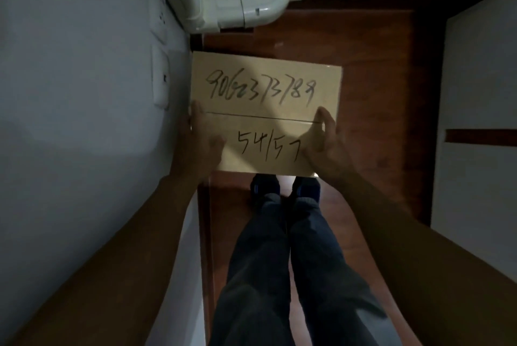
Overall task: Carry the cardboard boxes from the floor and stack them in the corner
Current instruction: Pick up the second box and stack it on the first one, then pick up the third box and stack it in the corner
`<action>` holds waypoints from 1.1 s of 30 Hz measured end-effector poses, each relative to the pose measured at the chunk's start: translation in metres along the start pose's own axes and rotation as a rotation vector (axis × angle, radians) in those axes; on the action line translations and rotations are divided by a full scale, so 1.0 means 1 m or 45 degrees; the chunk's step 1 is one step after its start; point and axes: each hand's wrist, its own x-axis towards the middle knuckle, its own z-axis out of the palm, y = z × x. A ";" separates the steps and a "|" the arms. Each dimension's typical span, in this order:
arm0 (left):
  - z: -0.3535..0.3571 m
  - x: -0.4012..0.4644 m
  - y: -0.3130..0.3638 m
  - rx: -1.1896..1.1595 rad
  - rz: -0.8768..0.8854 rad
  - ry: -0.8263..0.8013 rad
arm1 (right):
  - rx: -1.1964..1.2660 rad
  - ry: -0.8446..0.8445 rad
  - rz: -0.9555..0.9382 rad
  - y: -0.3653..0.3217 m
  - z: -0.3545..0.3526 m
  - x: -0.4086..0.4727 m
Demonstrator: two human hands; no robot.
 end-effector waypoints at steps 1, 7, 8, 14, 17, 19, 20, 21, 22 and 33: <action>-0.005 -0.002 0.002 0.061 0.008 -0.002 | -0.017 0.012 0.029 -0.004 -0.002 -0.004; -0.041 -0.041 0.059 0.241 0.067 0.006 | -0.147 0.095 0.226 -0.034 -0.032 -0.057; -0.048 -0.051 0.075 0.242 0.104 -0.026 | -0.127 0.106 0.267 -0.041 -0.038 -0.073; -0.080 -0.136 0.186 0.269 0.417 -0.466 | 0.065 0.159 0.464 -0.086 -0.087 -0.205; -0.093 -0.185 0.240 0.422 0.563 -0.699 | 0.227 0.244 0.495 -0.088 -0.102 -0.280; -0.100 -0.224 0.270 0.495 0.651 -0.731 | 0.278 0.299 0.493 -0.073 -0.112 -0.333; -0.102 -0.247 0.283 0.530 0.694 -0.739 | 0.311 0.343 0.498 -0.061 -0.117 -0.362; -0.103 -0.271 0.296 0.583 0.751 -0.751 | 0.338 0.392 0.501 -0.046 -0.122 -0.390; -0.100 -0.294 0.308 0.624 0.803 -0.770 | 0.359 0.427 0.510 -0.030 -0.126 -0.418; 0.112 -0.652 0.324 1.198 1.382 -1.400 | 0.963 1.183 1.066 0.208 -0.089 -0.783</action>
